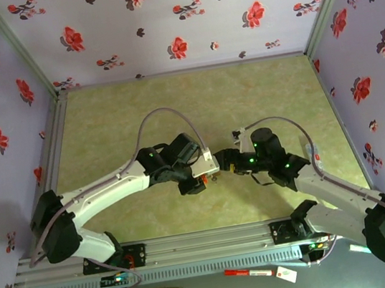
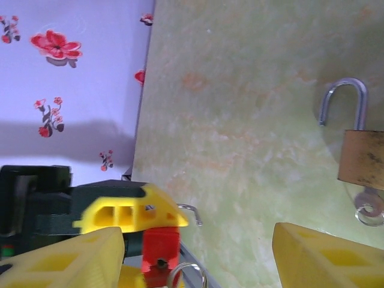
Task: Unlock with the key
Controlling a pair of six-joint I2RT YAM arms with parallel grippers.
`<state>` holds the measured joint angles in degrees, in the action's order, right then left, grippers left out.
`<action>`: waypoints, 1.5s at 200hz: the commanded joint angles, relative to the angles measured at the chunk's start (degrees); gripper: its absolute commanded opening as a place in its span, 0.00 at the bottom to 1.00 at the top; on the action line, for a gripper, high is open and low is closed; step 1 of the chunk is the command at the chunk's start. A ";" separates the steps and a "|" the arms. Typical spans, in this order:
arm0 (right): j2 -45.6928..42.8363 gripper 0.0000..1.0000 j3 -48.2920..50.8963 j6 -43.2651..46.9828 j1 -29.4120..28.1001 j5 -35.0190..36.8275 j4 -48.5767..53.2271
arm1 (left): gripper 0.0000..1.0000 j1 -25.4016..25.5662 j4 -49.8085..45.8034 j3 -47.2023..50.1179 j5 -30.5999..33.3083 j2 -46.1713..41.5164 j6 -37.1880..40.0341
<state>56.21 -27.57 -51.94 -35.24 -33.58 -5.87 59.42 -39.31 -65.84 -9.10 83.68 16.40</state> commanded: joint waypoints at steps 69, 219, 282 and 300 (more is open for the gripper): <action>3.25 0.60 2.69 -4.61 -4.00 -7.14 -10.74 | 0.00 0.61 1.73 -0.90 -1.36 -0.17 1.76; 10.83 0.42 2.07 -5.76 -8.37 -10.54 -14.93 | 0.00 0.64 3.76 -1.08 -1.53 -1.85 2.42; 12.11 0.37 0.21 -2.52 -8.52 -14.28 -9.45 | 0.00 0.70 4.58 -0.60 -1.40 -2.64 3.50; 12.35 0.36 -1.08 -0.47 -8.85 -14.36 -5.88 | 0.00 0.77 5.15 -0.74 -0.64 -2.56 3.53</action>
<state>67.66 -26.68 -56.97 -42.44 -44.53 -18.76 59.86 -40.40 -65.49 -9.69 83.07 19.09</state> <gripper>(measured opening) 0.369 0.376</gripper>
